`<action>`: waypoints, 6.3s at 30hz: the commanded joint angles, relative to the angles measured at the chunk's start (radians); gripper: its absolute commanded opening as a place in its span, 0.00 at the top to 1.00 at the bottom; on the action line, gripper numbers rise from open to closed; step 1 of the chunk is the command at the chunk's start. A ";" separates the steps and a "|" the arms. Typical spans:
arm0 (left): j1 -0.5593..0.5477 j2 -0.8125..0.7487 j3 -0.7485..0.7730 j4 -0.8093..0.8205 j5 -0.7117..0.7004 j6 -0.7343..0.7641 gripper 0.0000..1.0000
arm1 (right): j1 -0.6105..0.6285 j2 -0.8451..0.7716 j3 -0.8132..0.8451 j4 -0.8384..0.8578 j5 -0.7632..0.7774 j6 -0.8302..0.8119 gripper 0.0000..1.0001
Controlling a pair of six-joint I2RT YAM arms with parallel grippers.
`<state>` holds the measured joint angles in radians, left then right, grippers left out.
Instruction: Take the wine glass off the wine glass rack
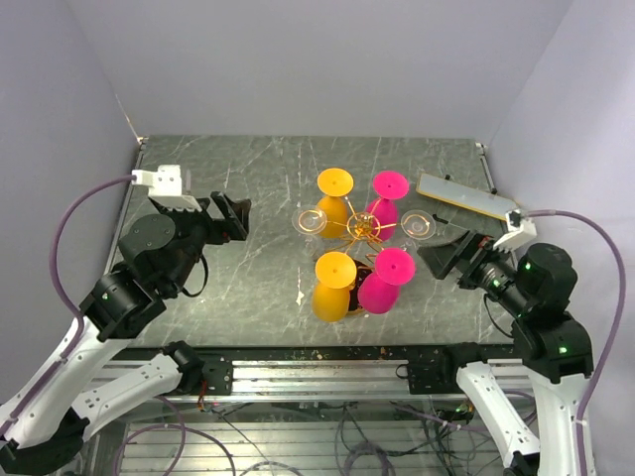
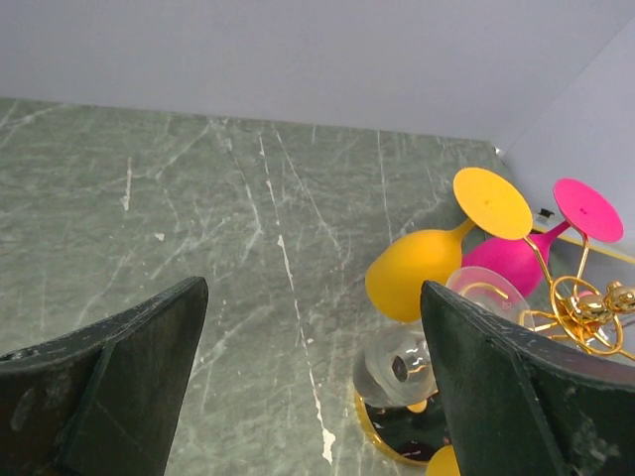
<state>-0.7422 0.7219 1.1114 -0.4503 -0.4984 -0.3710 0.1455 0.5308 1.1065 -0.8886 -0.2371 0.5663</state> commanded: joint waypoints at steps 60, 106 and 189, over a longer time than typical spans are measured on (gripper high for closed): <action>0.012 -0.047 0.004 -0.085 0.064 -0.123 0.01 | -0.008 0.075 -0.019 -0.010 -0.212 0.266 0.89; 0.012 -0.062 0.020 -0.106 0.064 -0.114 0.01 | -0.008 0.072 -0.150 0.237 -0.365 0.758 0.94; 0.013 0.130 0.020 0.562 1.082 -0.554 0.01 | -0.007 -0.112 0.093 0.955 -0.451 0.951 1.00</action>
<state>-0.7349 0.8429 1.1702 -0.1169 0.4110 -0.7586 0.1425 0.4114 1.2324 -0.2470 -0.9077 1.3075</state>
